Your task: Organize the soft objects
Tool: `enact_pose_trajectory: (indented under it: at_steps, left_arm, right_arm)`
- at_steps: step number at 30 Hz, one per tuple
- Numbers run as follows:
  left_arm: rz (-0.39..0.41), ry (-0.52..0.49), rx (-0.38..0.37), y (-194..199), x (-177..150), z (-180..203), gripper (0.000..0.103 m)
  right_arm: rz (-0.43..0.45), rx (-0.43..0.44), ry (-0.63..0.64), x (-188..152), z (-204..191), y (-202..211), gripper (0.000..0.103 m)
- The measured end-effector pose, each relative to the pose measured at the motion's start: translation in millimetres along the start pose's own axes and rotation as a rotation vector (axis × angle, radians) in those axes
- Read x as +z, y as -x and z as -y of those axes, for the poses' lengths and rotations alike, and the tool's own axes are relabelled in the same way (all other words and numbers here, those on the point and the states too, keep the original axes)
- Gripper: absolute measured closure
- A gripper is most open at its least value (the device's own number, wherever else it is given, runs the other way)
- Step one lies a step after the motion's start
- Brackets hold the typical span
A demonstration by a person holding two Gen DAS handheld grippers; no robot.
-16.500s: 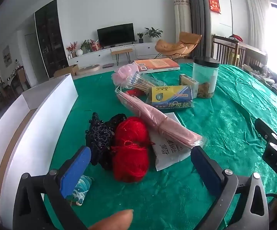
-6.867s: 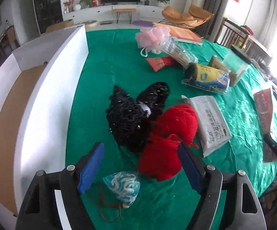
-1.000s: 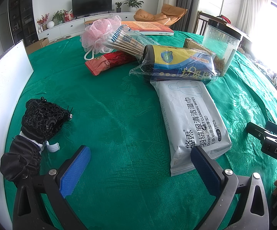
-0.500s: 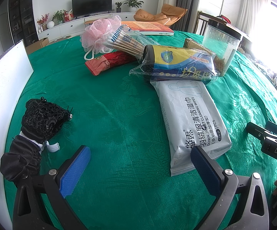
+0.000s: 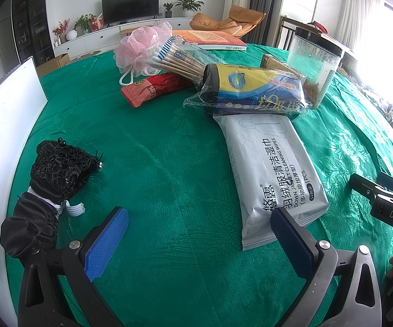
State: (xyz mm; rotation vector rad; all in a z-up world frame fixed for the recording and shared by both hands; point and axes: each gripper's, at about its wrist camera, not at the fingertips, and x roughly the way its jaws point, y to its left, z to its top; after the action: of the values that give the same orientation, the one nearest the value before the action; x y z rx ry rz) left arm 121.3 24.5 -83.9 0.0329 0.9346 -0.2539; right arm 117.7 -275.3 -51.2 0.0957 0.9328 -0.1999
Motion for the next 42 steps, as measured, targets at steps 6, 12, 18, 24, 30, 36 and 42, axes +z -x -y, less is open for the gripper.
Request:
enact_pose_trajectory:
  at_steps: [6, 12, 18, 24, 30, 36, 42]
  left_arm:
    - [0.000, 0.000, 0.000, -0.4, 0.6, 0.1, 0.000]
    - [0.000, 0.000, 0.000, -0.3, 0.4, 0.1, 0.000]
    - [0.000, 0.000, 0.000, -0.3, 0.3, 0.1, 0.000]
    - [0.000, 0.000, 0.000, -0.1, 0.1, 0.1, 0.000]
    - [0.000, 0.000, 0.000, 0.1, -0.2, 0.0, 0.000]
    - [0.000, 0.000, 0.000, -0.2, 0.3, 0.1, 0.000]
    - [0.000, 0.000, 0.000, -0.4, 0.7, 0.1, 0.000]
  right_arm:
    - [0.000, 0.000, 0.000, 0.9, 1.0, -0.2, 0.010]
    - [0.000, 0.000, 0.000, -0.1, 0.1, 0.1, 0.010]
    - [0.000, 0.000, 0.000, 0.1, 0.3, 0.0, 0.010]
    - [0.000, 0.000, 0.000, 0.2, 0.4, 0.0, 0.010]
    - [0.000, 0.000, 0.000, -2.9, -2.6, 0.7, 0.010]
    - [-0.001, 0.001, 0.002, -0.7, 0.4, 0.7, 0.010]
    - [0.000, 0.002, 0.002, -1.4, -1.1, 0.3, 0.010]
